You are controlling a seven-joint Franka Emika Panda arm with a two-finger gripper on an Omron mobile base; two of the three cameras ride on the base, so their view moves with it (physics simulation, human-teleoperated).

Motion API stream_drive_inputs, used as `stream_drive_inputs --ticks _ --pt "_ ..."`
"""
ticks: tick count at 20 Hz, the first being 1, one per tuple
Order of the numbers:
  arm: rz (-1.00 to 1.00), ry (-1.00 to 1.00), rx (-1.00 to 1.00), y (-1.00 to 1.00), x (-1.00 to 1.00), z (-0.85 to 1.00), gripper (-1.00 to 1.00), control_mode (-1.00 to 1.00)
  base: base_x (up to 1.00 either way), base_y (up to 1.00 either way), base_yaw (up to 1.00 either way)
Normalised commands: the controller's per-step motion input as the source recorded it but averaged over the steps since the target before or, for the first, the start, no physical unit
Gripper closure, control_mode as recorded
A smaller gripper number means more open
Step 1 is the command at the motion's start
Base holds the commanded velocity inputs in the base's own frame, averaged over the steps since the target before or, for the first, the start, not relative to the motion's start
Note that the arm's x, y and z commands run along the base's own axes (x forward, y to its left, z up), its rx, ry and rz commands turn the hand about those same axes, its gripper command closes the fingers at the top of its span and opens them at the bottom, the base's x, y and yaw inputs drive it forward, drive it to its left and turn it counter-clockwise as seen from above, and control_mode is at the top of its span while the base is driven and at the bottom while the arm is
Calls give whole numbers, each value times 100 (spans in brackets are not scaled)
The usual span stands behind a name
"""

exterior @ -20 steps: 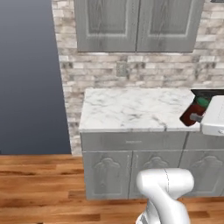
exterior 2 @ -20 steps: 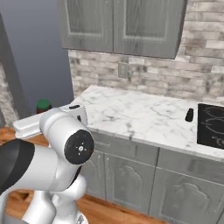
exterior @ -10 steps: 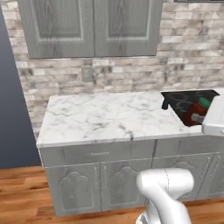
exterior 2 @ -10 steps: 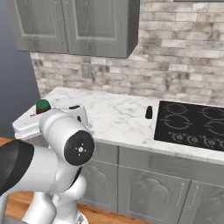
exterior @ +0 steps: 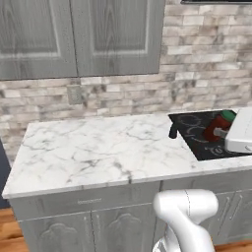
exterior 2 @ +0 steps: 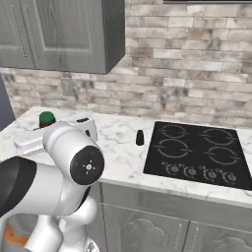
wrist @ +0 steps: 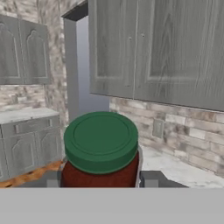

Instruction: Collect the paprika, mayonnaise, and shaker from the cabinet and place them next to the stove.

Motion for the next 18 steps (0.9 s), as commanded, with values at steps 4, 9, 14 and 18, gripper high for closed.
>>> stream_drive_inputs --ticks 4,9,14,18 --pt "0 0 0 0 0 0 100 100 47 -66 -9" --pt "0 0 0 0 0 0 100 100 51 -49 -4" --pt "1 3 1 0 23 -16 100 -100 29 -10 0" --pt "6 8 0 0 73 -65 100 -100 0 0 0"
